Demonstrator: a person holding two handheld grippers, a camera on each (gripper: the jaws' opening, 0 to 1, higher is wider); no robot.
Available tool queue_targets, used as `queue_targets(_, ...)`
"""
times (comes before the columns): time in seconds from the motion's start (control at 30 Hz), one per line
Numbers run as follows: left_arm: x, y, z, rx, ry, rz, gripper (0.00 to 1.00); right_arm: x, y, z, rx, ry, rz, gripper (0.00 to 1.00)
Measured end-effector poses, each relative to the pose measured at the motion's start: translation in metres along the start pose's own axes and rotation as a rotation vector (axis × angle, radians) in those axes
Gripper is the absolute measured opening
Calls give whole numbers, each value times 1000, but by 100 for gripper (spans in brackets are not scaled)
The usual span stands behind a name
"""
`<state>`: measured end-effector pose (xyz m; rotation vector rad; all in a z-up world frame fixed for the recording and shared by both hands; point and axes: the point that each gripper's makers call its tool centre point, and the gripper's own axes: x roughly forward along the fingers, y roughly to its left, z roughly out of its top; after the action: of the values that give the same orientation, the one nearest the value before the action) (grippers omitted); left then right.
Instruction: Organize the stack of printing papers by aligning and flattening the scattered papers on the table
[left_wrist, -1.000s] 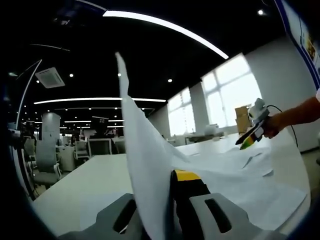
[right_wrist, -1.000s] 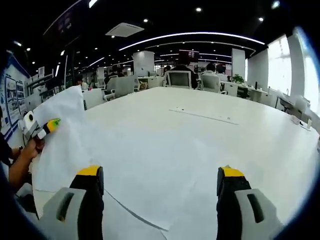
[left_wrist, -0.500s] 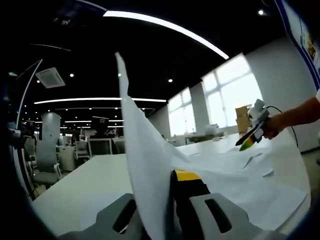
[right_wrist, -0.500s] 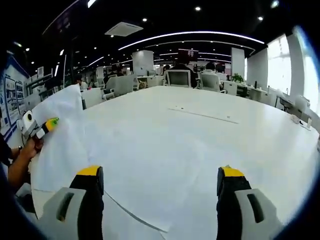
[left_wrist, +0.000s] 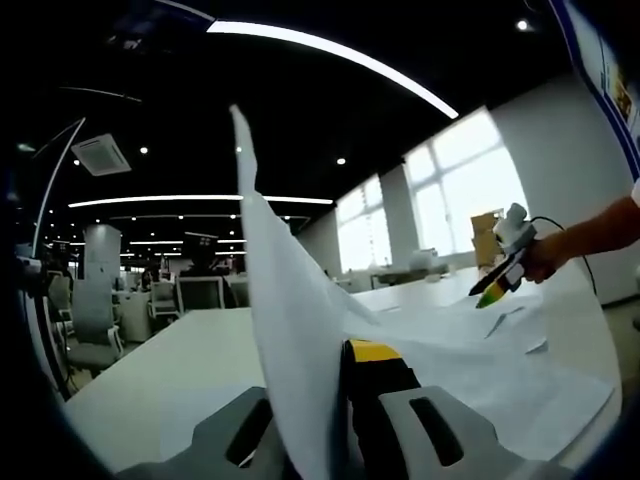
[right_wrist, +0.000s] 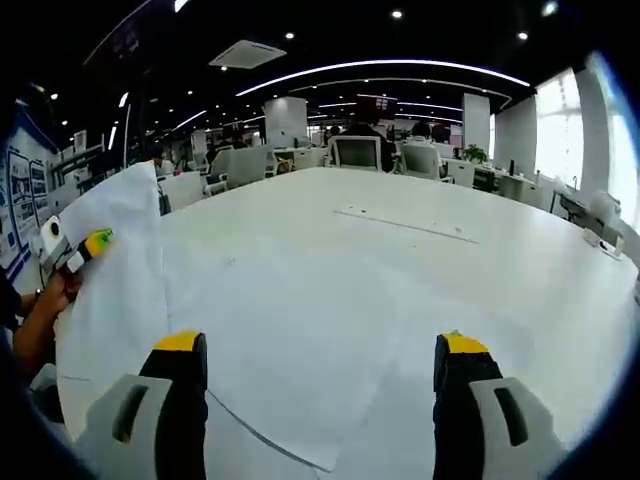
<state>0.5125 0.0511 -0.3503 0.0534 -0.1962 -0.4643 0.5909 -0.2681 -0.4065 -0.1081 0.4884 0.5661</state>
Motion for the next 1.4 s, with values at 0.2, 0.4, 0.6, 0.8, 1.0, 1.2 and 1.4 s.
queue_targets(0.2,0,0,0,1,0,1,7,4,-1,-1,-3,6,1,89)
queue_targets(0.4,0,0,1,0,0,1,7,7,-3,-3,2,11,-3,89)
queue_targets(0.6,0,0,1,1,1,2,7,10,-4,-5,5,16,-1,89)
queue_targets(0.8,0,0,0,-1,0,3,7,13,-5,-8,2,23,-4,89)
queue_targets(1.0,0,0,1,-2,-1,3,7,15,-6,-10,0,30,-8,89)
queue_targets(1.2,0,0,1,-3,-2,3,7,18,-6,-9,-4,33,-6,89)
queue_targets(1.4,0,1,1,-2,-3,3,7,21,-7,-12,-6,41,-7,89)
